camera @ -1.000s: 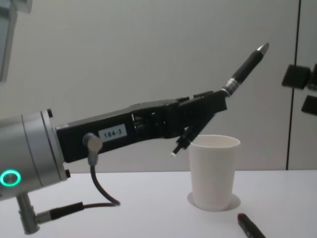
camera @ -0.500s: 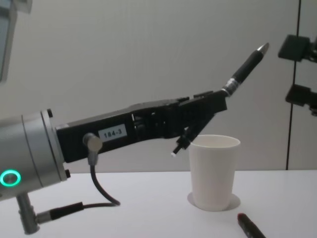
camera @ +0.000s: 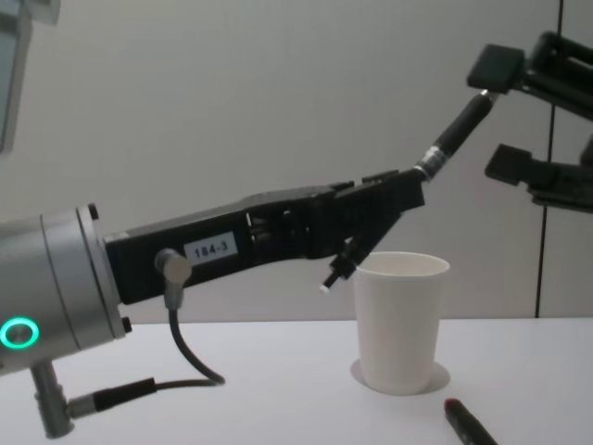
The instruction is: Place the pen into the pen holder.
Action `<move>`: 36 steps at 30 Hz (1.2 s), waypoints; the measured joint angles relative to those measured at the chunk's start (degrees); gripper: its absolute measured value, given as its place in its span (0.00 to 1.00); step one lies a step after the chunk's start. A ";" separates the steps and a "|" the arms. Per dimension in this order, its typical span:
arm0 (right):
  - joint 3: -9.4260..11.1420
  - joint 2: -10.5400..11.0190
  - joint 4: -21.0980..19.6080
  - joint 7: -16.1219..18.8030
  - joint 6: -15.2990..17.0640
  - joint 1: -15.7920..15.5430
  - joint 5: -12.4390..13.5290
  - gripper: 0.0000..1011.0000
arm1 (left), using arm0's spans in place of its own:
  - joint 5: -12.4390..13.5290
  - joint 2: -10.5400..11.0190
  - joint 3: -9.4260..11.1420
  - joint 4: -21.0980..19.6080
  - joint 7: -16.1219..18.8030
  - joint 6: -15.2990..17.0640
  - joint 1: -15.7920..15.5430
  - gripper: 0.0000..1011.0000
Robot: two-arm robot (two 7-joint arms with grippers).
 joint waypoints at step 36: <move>-3.97 -4.55 0.63 -6.92 -2.35 3.17 -3.75 0.64 | 0.00 0.00 0.00 0.00 0.00 0.00 0.00 0.15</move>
